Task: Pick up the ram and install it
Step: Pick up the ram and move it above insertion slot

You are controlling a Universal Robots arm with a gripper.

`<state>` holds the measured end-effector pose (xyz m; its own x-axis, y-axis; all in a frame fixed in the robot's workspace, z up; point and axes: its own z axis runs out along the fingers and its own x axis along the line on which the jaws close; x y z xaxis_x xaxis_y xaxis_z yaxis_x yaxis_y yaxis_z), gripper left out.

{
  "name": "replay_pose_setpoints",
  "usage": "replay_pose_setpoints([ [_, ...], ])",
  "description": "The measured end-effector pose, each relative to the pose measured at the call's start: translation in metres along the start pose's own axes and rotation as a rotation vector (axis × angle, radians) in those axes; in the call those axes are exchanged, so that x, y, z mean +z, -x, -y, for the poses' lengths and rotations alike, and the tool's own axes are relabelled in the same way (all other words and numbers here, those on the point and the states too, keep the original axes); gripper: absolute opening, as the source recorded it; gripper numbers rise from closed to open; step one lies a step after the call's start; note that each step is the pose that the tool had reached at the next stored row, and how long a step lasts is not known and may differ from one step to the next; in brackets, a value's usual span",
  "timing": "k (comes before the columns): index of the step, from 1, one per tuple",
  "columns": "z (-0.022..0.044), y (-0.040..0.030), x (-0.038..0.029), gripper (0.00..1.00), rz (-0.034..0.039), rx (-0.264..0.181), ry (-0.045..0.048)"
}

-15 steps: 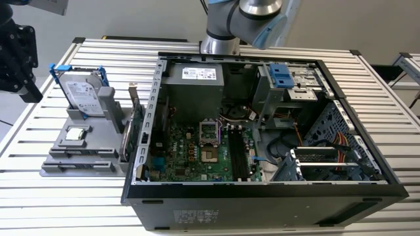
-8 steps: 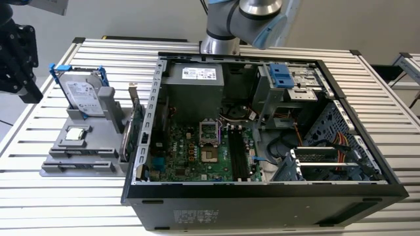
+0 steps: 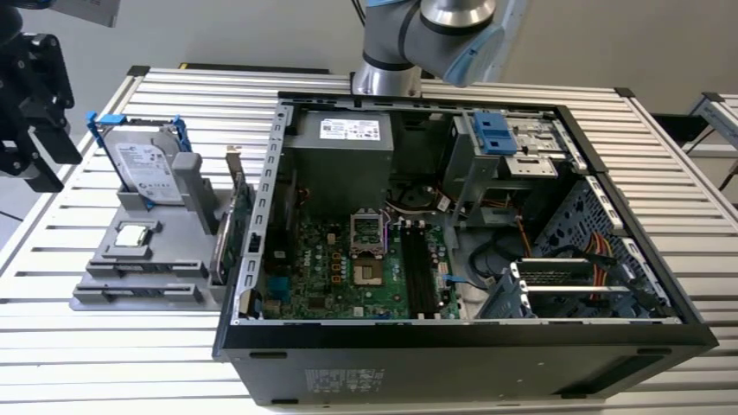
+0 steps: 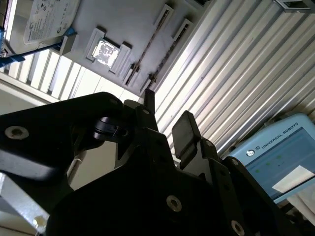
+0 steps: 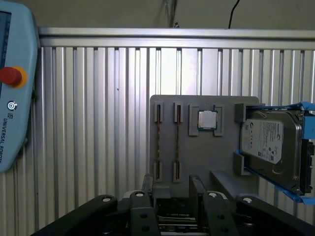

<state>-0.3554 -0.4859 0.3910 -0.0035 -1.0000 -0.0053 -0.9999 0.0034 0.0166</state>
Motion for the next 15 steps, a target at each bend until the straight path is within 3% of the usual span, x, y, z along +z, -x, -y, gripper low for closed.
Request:
replay_pose_setpoints([
  [4, 0.0001, 0.0, 0.0001, 1.0, 0.0, 0.0, -0.0008],
  [10, 0.0, 0.0, 0.0015, 1.0, 0.0001, -0.004, -0.0155],
  [15, 0.0001, 0.0, 0.0026, 1.0, 0.0, -0.006, -0.0191],
])
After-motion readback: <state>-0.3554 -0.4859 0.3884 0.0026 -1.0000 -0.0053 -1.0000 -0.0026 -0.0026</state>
